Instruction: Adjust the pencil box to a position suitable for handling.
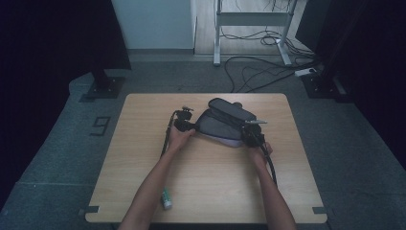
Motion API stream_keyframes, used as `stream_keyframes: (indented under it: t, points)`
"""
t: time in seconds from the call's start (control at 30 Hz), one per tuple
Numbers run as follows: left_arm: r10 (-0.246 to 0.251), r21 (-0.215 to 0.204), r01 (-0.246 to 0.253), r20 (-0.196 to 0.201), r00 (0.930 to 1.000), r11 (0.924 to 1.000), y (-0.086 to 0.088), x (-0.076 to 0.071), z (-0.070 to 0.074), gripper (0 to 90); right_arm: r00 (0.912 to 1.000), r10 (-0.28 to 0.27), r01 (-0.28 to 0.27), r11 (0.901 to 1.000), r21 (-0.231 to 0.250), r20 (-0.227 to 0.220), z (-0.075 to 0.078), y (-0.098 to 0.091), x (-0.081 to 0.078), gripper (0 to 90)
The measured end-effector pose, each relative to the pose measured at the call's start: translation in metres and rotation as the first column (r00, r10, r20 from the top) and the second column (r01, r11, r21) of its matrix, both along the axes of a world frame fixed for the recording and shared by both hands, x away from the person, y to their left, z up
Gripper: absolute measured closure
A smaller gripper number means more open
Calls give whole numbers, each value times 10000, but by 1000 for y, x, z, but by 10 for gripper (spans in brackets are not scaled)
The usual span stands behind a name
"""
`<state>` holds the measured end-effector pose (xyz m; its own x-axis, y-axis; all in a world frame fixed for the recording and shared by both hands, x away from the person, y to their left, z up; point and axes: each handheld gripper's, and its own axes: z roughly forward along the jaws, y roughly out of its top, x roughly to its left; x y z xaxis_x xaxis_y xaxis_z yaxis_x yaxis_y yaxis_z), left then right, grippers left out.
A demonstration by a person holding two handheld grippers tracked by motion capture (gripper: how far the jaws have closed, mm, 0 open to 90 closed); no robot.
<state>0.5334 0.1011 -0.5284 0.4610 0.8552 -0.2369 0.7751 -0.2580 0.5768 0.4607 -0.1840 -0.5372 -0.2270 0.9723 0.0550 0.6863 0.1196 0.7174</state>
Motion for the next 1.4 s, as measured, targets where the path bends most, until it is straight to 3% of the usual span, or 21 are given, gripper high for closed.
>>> stream_keyframes:
  t: [0.13, 0.37, 0.57, 0.83, 1.4]
  points:
    - [-36, 103, 36, 21, 10000, 9999, 0, 0, 2, 787, 9999, 1, -1, 10000, -36, 136, 1, 0, -1, 852]
    - [-3, -109, 4, 83, 10000, 9999, 4, 0, 4, 860, 9982, 47, -46, 10000, -23, 596, 9, 1, -5, 856]
    - [-19, -291, 19, -8, 10000, 9996, 9, -3, 5, 872, 9962, 148, -143, 9999, -63, 862, 17, 3, -10, 857]
    - [-57, -536, 77, 373, 9993, 9985, 16, -11, 18, 873, 9923, 221, -244, 9996, 169, 1221, 28, 5, -17, 858]
    - [-275, -735, 335, 818, 9963, 9967, 25, -38, 43, 873, 9812, 465, -501, 9986, 146, 1873, 55, 9, -39, 860]
